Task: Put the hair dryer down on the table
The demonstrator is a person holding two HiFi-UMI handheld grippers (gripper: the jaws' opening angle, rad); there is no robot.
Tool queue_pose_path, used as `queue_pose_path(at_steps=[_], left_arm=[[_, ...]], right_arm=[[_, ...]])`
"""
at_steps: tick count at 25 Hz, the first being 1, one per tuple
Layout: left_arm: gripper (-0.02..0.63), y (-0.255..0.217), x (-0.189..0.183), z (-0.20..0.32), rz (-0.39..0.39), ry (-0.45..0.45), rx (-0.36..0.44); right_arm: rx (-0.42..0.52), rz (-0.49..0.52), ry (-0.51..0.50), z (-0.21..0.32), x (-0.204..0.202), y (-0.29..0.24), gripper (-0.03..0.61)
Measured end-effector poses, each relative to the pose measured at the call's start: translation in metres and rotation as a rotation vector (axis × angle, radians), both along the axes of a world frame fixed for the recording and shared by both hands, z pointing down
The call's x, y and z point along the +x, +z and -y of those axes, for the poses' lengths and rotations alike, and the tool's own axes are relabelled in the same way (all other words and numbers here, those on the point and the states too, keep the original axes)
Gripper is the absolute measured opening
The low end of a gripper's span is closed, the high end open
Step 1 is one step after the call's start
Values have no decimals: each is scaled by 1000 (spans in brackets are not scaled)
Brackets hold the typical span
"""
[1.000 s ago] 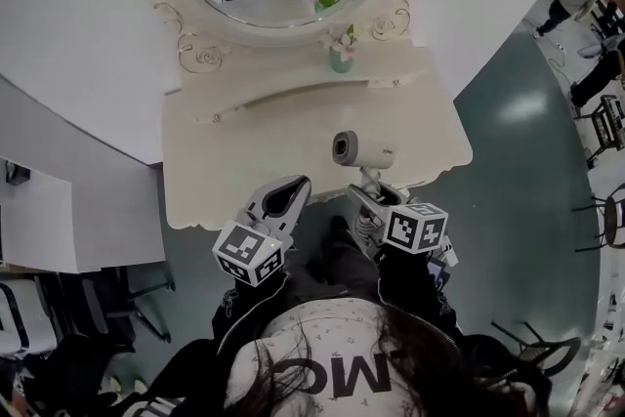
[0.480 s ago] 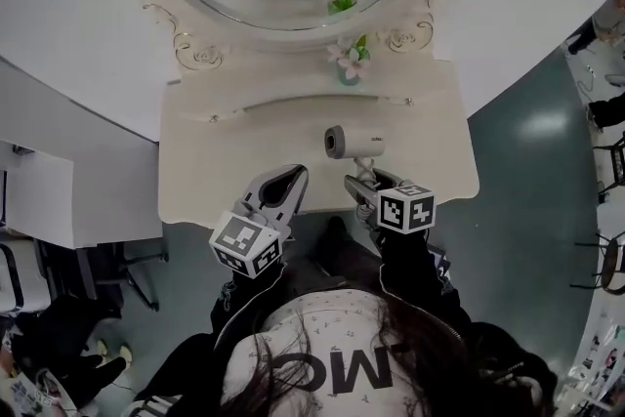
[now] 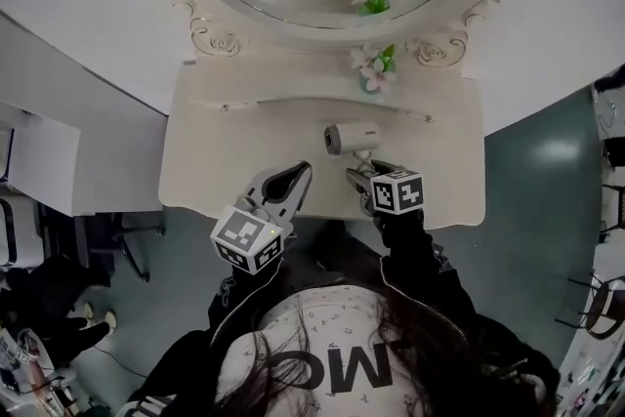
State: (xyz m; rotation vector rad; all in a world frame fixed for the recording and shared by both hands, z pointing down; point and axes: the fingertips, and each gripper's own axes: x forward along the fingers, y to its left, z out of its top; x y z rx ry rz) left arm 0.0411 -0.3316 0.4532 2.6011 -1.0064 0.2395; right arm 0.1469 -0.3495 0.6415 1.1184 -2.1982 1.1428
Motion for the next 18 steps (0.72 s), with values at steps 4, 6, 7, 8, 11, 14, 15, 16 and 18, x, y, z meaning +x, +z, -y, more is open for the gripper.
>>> queue_pose_path(at_steps=[4,6,7,8,11,14,15,16,18], left_arm=[[-6,4,-1,8,2,-19,-12],[-6,5,-4,12,2,-33,-18],[-6,6,-5,14,3,-39,-20],[-6,7,-6,16,5,-44,-22],[-6,8,-6,20,11,-47,-29],[-6,10,-6,23,14,-45,-36],[-6,10,-6,24,15,-45,-38],[-6,11,-6,25,16,-44,-39],[-6,11,-6,25,15,-39,-40]], right_arm=[[-17,-48,-55,14,-3,18,249],[-23,-65,-71,20,-5,25,249],[-27,-74,-76,23,-5,28,249],[-29,-80,-79,25,-5,31,249],[-19,-105,-103,34,-5,38,249],[16,-175,-154,44,-4,43,249],[29,-200,-173,48,-4,45,249],[42,-220,-189,50,-3,47,249],[57,-238,-204,53,-1,49,245]])
